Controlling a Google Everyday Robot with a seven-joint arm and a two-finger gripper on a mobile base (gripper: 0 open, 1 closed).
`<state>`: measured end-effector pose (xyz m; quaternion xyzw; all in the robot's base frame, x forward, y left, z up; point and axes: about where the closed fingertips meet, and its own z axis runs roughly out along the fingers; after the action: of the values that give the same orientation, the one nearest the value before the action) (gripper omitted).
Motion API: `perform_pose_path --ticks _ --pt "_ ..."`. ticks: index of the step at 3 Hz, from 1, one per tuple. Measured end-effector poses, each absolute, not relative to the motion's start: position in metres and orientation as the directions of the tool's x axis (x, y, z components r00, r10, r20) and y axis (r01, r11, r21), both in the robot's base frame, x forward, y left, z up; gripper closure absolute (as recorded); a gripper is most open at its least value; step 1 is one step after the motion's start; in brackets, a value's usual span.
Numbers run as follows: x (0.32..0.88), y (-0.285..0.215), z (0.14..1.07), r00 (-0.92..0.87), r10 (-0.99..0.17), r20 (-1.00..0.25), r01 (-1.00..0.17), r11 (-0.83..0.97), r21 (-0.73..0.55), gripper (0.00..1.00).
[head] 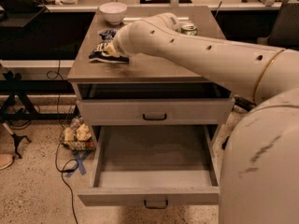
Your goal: Place blue chip bag into middle drawer
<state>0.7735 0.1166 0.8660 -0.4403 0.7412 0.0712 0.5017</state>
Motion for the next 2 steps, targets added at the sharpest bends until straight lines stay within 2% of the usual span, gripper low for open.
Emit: perform_pose_path --ticks 1,2 --pt "0.7799 0.1109 0.8669 -0.111 -0.55 -0.828 -0.728 0.612 -0.309 0.86" --pt "0.7824 0.1077 0.8685 -0.093 -0.52 -0.849 -0.755 0.593 -0.281 1.0"
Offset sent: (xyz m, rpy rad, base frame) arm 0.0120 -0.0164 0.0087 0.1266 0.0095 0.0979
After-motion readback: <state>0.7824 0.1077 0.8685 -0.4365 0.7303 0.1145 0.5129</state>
